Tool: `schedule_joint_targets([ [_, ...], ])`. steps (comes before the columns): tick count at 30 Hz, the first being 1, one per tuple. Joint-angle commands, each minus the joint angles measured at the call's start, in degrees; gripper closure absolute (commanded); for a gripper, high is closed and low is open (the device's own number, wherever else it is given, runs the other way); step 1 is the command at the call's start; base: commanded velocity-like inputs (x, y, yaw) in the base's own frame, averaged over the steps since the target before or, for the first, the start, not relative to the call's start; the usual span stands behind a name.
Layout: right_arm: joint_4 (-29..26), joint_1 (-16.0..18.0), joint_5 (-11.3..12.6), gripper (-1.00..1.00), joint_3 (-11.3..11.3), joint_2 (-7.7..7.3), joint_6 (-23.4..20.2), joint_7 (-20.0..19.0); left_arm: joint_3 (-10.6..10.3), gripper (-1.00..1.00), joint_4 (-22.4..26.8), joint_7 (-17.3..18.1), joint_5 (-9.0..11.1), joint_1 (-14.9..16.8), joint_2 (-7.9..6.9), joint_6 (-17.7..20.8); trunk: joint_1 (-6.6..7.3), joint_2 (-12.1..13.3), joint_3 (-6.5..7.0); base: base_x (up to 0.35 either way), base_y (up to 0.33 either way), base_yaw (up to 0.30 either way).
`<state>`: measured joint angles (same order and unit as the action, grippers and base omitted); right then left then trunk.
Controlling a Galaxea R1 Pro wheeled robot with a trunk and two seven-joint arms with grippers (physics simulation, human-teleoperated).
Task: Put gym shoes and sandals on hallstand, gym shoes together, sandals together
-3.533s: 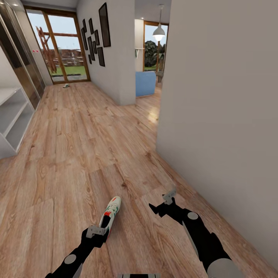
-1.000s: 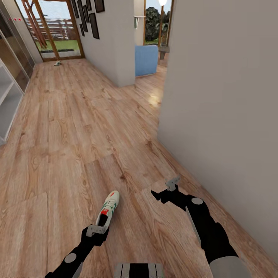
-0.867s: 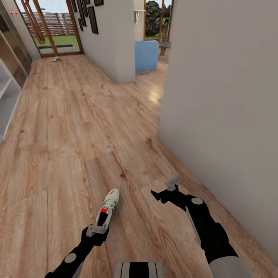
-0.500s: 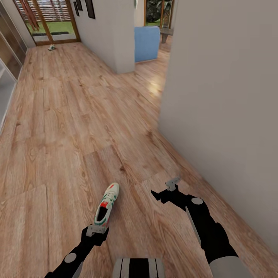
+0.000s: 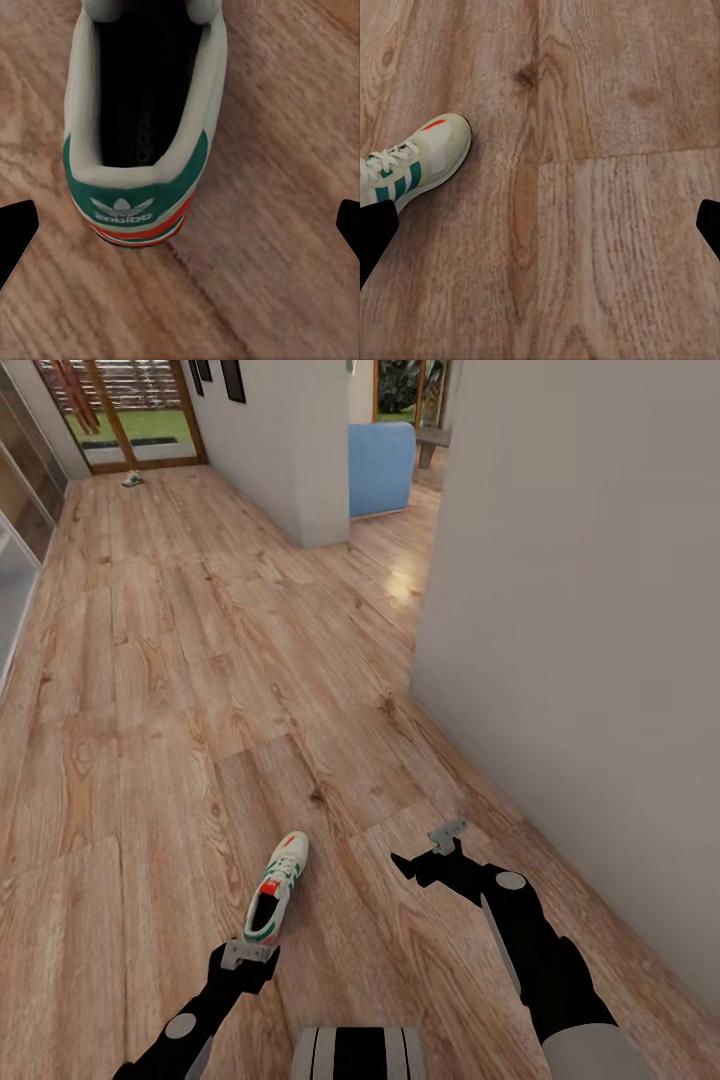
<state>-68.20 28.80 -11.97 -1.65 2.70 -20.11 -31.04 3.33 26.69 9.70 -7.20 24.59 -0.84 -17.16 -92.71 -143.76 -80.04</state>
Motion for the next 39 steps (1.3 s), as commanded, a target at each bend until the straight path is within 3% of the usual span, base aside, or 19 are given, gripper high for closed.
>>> schedule_joint_targets([
  [1, -0.09, 0.02, -0.51, -1.0, 0.07, 0.03, -0.19, -0.34, 0.38, -1.0, 0.18, 0.26, -0.59, 0.02, 0.02, -0.23, 0.01, -0.01, -0.04, 0.0, 0.0, 0.0],
  [14, -0.09, 0.03, -0.51, -1.0, 0.07, 0.03, -0.19, -0.31, 0.71, -1.0, 1.84, 0.26, -0.64, -0.03, -0.56, -0.21, 0.01, -0.01, -0.05, 0.0, 0.0, 0.0],
  [39, -0.09, 0.03, -0.51, -1.0, 0.07, 0.03, -0.19, -0.32, 0.11, -1.0, 1.96, 0.31, -1.92, -0.08, -0.34, -0.15, 0.01, -0.01, -0.05, 0.045, 0.0, 0.0],
])
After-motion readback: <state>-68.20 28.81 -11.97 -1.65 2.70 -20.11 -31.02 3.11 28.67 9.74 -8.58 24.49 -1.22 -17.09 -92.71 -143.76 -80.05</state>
